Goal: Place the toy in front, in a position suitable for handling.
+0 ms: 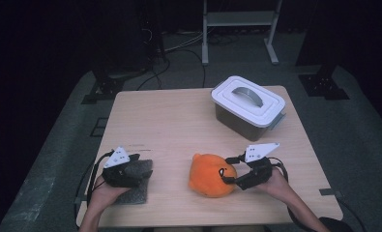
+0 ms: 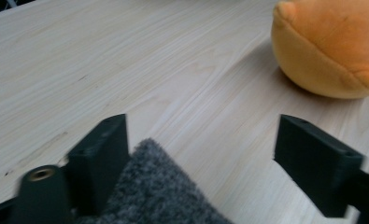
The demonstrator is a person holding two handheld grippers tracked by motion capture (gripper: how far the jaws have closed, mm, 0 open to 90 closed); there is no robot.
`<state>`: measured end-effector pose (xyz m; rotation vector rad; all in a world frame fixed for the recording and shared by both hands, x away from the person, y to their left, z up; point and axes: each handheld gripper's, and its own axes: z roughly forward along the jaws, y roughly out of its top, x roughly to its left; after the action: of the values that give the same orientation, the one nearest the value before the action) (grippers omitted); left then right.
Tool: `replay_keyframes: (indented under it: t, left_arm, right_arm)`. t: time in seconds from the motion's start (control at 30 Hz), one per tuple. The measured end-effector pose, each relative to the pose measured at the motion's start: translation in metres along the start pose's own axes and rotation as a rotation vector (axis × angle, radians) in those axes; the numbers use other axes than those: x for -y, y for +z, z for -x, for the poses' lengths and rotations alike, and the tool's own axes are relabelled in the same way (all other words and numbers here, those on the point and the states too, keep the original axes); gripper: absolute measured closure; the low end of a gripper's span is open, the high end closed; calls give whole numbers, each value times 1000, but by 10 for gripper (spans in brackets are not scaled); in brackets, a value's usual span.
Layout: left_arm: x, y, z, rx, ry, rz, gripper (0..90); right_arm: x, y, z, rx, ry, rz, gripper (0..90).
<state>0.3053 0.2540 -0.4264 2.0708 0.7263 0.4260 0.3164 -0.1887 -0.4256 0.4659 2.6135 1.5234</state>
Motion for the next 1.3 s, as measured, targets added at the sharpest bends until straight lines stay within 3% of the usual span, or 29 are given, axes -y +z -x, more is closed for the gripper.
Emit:
replay_keyframes:
  t: [0.1,0.27,0.37,0.6,0.83,0.97,1.1,1.3]
  left_arm:
    - [6,-1,-4,0,41,-38,268]
    - [17,2,-11,28,23,-85,311]
    - [19,6,-12,27,33,-109,329]
    - [28,17,-12,33,54,-242,374]
    - [36,20,-17,55,0,-230,393]
    - [35,21,-15,44,14,-239,441]
    - [33,22,-12,59,20,-238,564]
    - [34,23,-17,97,-32,-216,744]
  right_arm:
    - [2,2,-2,6,-16,-9,273]
    - [4,1,-1,7,-9,-2,273]
    - [5,1,-1,9,-4,3,273]
    - [6,1,-2,15,-3,5,267]
    - [7,1,-3,21,-3,8,261]
    - [8,2,-4,23,-5,8,255]
    - [9,3,-4,26,-7,8,255]
    - [10,4,-6,36,-11,8,256]
